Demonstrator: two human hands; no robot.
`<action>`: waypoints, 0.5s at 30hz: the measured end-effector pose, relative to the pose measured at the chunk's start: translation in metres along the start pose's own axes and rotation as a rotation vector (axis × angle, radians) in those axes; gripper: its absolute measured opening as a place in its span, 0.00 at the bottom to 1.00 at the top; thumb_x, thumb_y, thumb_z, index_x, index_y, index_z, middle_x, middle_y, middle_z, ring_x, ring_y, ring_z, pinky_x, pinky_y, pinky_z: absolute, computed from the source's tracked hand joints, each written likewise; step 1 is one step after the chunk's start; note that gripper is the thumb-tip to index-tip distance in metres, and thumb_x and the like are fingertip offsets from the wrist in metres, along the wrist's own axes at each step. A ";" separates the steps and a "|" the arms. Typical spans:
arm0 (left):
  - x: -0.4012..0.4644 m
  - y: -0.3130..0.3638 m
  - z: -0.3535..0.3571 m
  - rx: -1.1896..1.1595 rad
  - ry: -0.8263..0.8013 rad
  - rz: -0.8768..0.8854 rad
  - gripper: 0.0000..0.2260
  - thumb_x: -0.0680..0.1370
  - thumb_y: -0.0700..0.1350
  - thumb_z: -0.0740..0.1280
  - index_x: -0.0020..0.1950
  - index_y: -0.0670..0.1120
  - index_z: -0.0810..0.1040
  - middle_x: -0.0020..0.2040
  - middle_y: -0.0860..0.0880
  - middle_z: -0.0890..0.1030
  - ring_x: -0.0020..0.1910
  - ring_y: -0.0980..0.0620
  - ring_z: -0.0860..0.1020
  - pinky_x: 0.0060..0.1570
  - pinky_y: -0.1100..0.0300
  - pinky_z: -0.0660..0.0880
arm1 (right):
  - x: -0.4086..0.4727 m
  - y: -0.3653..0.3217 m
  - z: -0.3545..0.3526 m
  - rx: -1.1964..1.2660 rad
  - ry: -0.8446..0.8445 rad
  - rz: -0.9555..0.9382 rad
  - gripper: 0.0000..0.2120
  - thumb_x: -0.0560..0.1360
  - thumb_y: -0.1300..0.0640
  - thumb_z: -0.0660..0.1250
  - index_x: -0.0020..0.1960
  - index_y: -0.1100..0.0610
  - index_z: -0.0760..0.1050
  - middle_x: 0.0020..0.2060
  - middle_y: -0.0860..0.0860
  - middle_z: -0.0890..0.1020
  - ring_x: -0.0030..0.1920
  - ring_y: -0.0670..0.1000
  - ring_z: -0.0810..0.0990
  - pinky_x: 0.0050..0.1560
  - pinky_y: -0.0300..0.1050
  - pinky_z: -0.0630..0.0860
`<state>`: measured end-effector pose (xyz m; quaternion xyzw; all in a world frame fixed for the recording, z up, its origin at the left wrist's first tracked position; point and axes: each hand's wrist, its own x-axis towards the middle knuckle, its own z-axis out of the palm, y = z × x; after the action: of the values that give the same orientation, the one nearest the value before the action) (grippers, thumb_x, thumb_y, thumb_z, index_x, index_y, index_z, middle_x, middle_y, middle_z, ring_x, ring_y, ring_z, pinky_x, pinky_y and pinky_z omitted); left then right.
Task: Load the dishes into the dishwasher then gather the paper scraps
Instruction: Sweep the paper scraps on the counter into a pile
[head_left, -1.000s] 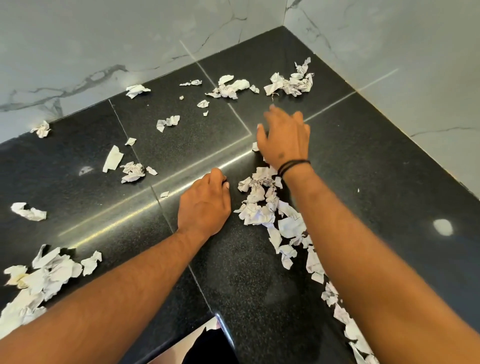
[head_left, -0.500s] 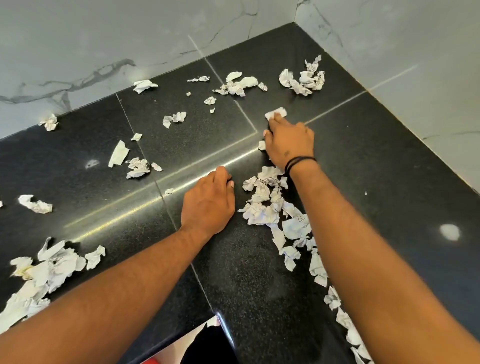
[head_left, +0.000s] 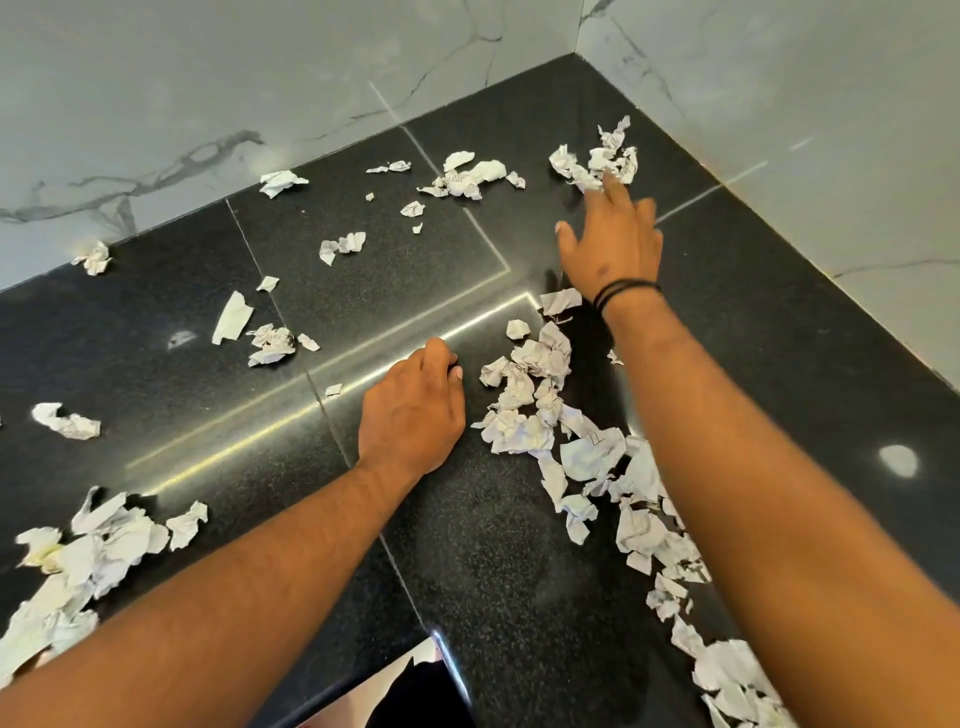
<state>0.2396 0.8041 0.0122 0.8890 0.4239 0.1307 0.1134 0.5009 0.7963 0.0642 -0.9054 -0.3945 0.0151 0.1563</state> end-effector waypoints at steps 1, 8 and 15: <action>0.000 0.000 0.000 0.000 0.003 0.002 0.06 0.84 0.50 0.60 0.51 0.49 0.69 0.40 0.55 0.73 0.36 0.53 0.70 0.34 0.57 0.64 | 0.017 0.003 0.001 0.003 -0.068 -0.012 0.26 0.80 0.45 0.63 0.73 0.56 0.67 0.79 0.50 0.58 0.69 0.65 0.66 0.64 0.65 0.70; -0.001 0.000 0.000 -0.005 -0.002 0.012 0.06 0.84 0.50 0.60 0.51 0.49 0.69 0.40 0.52 0.77 0.37 0.50 0.75 0.33 0.55 0.69 | 0.035 0.011 0.023 -0.090 -0.274 -0.067 0.29 0.81 0.41 0.59 0.77 0.53 0.61 0.78 0.47 0.60 0.76 0.61 0.58 0.70 0.65 0.60; 0.000 -0.001 0.000 -0.005 -0.037 0.001 0.06 0.84 0.51 0.58 0.51 0.49 0.68 0.41 0.52 0.76 0.38 0.50 0.74 0.35 0.53 0.72 | -0.071 0.003 0.027 0.036 -0.193 -0.097 0.27 0.82 0.42 0.57 0.78 0.52 0.62 0.79 0.47 0.61 0.79 0.57 0.55 0.77 0.62 0.54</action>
<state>0.2394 0.8045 0.0117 0.8912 0.4211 0.1153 0.1233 0.4502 0.7507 0.0314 -0.8767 -0.4506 0.1017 0.1344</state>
